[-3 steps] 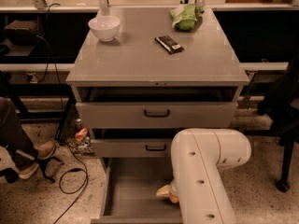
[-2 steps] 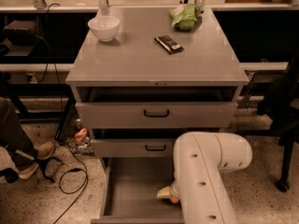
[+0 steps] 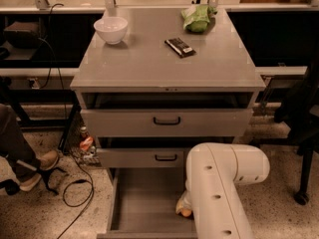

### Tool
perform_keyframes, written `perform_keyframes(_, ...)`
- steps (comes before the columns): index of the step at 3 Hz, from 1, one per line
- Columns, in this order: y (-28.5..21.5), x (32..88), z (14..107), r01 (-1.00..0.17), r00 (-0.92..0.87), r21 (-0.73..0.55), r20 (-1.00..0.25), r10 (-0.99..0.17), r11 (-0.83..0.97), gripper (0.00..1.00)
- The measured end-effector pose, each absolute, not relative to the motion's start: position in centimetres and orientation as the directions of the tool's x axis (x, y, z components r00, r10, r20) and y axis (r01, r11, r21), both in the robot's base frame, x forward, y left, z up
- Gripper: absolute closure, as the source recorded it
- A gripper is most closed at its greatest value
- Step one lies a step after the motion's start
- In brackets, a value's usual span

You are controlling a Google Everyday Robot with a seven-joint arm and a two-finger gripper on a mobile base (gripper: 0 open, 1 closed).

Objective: Pick orange from bottom drawer and place on counter

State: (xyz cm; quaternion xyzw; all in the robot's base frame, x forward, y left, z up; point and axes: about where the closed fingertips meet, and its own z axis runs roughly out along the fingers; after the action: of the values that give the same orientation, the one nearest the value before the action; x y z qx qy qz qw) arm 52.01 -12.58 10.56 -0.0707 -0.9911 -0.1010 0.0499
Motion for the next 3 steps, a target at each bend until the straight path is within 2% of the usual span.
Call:
perform_keyframes(1,-12.6,52.0,11.0,0.15,-0.985,0.193,0.113,0.13,0.97,0.73)
perform_keyframes(2,-11.6,53.6,14.0,0.084,-0.996,0.228,0.03,0.08,0.97,1.0)
perform_keyframes(3,-11.7,53.9,20.0,-0.019,-0.997,0.29,-0.078,0.004,0.957,1.0)
